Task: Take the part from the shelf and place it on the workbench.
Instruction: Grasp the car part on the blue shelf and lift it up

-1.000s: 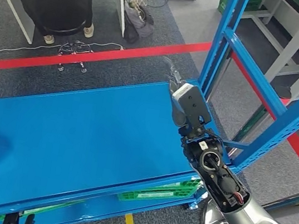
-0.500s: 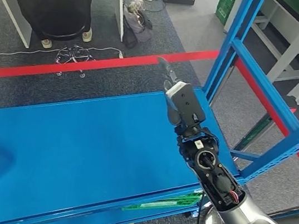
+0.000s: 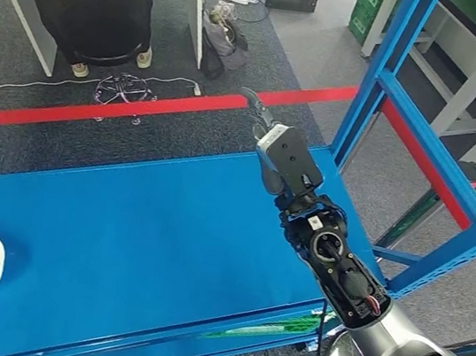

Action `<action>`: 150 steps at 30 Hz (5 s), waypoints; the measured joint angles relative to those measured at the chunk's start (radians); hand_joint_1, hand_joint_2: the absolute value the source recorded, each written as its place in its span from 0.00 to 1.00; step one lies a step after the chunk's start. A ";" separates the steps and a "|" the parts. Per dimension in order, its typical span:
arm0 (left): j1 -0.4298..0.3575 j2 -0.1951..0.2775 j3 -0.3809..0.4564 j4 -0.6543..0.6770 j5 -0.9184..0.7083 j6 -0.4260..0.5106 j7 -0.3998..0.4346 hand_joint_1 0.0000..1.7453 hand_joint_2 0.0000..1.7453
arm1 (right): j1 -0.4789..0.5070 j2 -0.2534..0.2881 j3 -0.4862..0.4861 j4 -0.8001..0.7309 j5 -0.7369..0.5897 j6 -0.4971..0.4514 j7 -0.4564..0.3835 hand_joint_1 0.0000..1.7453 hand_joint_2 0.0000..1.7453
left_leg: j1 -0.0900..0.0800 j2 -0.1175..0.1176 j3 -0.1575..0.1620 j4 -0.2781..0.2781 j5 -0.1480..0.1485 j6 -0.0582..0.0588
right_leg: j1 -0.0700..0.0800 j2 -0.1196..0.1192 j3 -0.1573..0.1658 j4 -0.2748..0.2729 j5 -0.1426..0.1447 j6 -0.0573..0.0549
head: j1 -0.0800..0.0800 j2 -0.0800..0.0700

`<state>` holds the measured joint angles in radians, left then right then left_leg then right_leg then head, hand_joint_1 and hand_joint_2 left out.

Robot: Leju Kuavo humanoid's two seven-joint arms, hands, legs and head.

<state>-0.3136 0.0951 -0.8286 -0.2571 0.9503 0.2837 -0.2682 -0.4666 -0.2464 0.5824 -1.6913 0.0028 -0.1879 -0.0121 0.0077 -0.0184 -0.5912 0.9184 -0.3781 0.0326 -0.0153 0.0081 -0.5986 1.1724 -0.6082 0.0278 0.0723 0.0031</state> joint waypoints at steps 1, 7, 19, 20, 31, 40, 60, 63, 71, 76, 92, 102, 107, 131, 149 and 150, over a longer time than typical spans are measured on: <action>0.000 0.000 0.000 0.000 0.000 0.006 0.007 0.00 0.00 | 0.000 0.000 0.002 0.004 -0.002 0.001 0.001 0.00 0.00 | 0.001 -0.001 0.000 0.000 -0.001 -0.001 | -0.004 0.000 -0.029 0.050 -0.011 0.003 | 0.001 0.000; -0.004 0.004 0.000 0.000 -0.002 0.034 0.028 0.00 0.00 | -0.012 0.000 0.016 0.022 -0.008 0.003 0.003 0.00 0.00 | 0.015 -0.015 -0.003 0.029 -0.015 -0.043 | -0.028 0.011 0.067 -0.192 0.131 0.025 | 0.005 0.000; -0.005 0.003 0.000 0.000 -0.032 0.093 0.036 0.00 0.00 | -0.021 -0.001 0.028 0.031 -0.013 -0.001 0.004 0.00 0.00 | 0.008 0.011 -0.142 0.279 -0.085 -0.050 | 0.005 -0.002 0.075 -0.201 0.136 -0.038 | -0.007 0.000; -0.006 0.003 0.000 0.000 -0.032 0.094 0.036 0.00 0.00 | -0.022 -0.001 0.028 0.031 -0.013 -0.001 0.004 0.00 0.00 | -0.001 0.015 -0.103 0.198 -0.050 -0.037 | 0.007 -0.005 0.077 -0.201 0.134 -0.039 | -0.007 0.000; -0.012 0.000 0.000 0.000 -0.035 0.099 0.042 0.00 0.00 | -0.020 -0.004 0.029 0.036 -0.013 -0.009 0.009 0.00 0.00 | -0.011 0.015 -0.001 0.013 -0.010 -0.003 | 0.009 -0.011 -0.045 0.053 0.003 -0.004 | 0.000 0.000; -0.013 -0.005 0.000 0.000 -0.034 0.099 0.045 0.00 0.00 | -0.019 -0.005 0.028 0.053 -0.020 -0.001 0.003 0.00 0.00 | -0.009 -0.022 -0.004 0.034 -0.021 -0.036 | -0.005 0.014 0.048 -0.194 0.153 -0.009 | 0.002 0.000; -0.017 -0.004 0.000 0.000 -0.025 0.110 0.047 0.00 0.00 | -0.053 -0.005 0.029 0.096 -0.025 0.068 0.010 0.00 0.00 | -0.008 0.012 0.001 0.020 -0.019 -0.011 | 0.001 -0.018 -0.016 -0.045 0.056 -0.001 | 0.004 0.000; -0.014 -0.004 0.000 0.000 -0.023 0.110 0.046 0.00 0.00 | -0.058 -0.005 0.030 0.111 -0.025 0.078 0.015 0.00 0.00 | -0.009 -0.002 0.003 0.022 -0.022 -0.007 | 0.001 -0.012 -0.093 0.103 0.020 0.003 | 0.007 0.000; -0.012 -0.002 0.000 0.000 -0.022 0.110 0.046 0.00 0.00 | -0.083 -0.005 0.035 0.138 -0.030 0.092 0.020 0.00 0.00 | -0.010 -0.037 0.000 0.035 -0.030 -0.033 | 0.001 0.014 0.042 -0.197 0.162 -0.018 | 0.008 0.000; -0.012 0.001 0.000 0.000 -0.020 0.109 0.041 0.00 0.00 | -0.097 -0.005 0.040 0.150 -0.031 0.096 0.020 0.00 0.00 | -0.006 0.003 -0.107 0.254 -0.136 -0.058 | -0.002 -0.012 0.049 -0.208 0.167 -0.041 | -0.002 0.000; -0.007 0.008 0.000 0.000 -0.017 0.106 0.032 0.00 0.00 | -0.104 -0.006 0.062 0.176 -0.031 0.100 0.019 0.00 0.00 | -0.007 0.001 -0.003 0.025 -0.019 -0.010 | -0.002 -0.015 -0.064 0.055 0.021 0.001 | 0.016 0.000; -0.007 0.006 0.000 0.000 -0.019 0.100 0.035 0.00 0.00 | -0.108 -0.006 0.069 0.199 -0.028 0.103 0.012 0.00 0.00 | -0.007 -0.067 -0.020 0.043 -0.021 -0.038 | -0.003 0.026 0.040 -0.193 0.159 -0.020 | 0.016 0.000; -0.013 0.006 0.000 0.000 -0.020 0.100 0.043 0.00 0.00 | -0.119 -0.005 0.071 0.206 -0.020 0.108 0.006 0.00 0.00 | 0.000 0.003 -0.141 0.282 -0.129 -0.066 | -0.003 -0.015 0.050 -0.204 0.162 -0.044 | 0.004 0.000; -0.013 0.009 0.000 0.000 -0.024 0.100 0.045 0.00 0.00 | -0.139 -0.005 0.090 0.236 -0.005 0.121 0.011 0.00 0.00 | 0.000 -0.074 -0.021 0.040 -0.013 -0.041 | -0.005 0.038 0.040 -0.191 0.159 -0.010 | 0.021 0.000; -0.001 0.019 0.000 0.000 -0.022 0.101 0.026 0.00 0.00 | -0.163 0.002 0.118 0.257 -0.010 0.134 0.010 0.00 0.00 | -0.002 0.026 -0.007 0.031 -0.019 -0.034 | 0.001 -0.074 0.050 -0.188 0.139 -0.003 | 0.012 0.000; -0.001 0.021 0.000 0.000 -0.023 0.100 0.025 0.00 0.00 | -0.163 0.002 0.118 0.257 -0.012 0.133 0.010 0.00 0.00 | 0.000 0.021 -0.004 0.027 -0.018 -0.027 | -0.002 -0.059 0.034 -0.150 0.116 0.000 | 0.015 0.000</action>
<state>-0.3147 0.1157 -0.8286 -0.2571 0.9275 0.3841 -0.2430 -0.6294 -0.2449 0.7005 -1.4342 -0.0091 -0.0547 -0.0017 0.0079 0.0023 -0.5951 0.9457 -0.3959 0.0051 -0.0170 -0.0504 -0.5648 1.0228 -0.4922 0.0279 0.0876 0.0031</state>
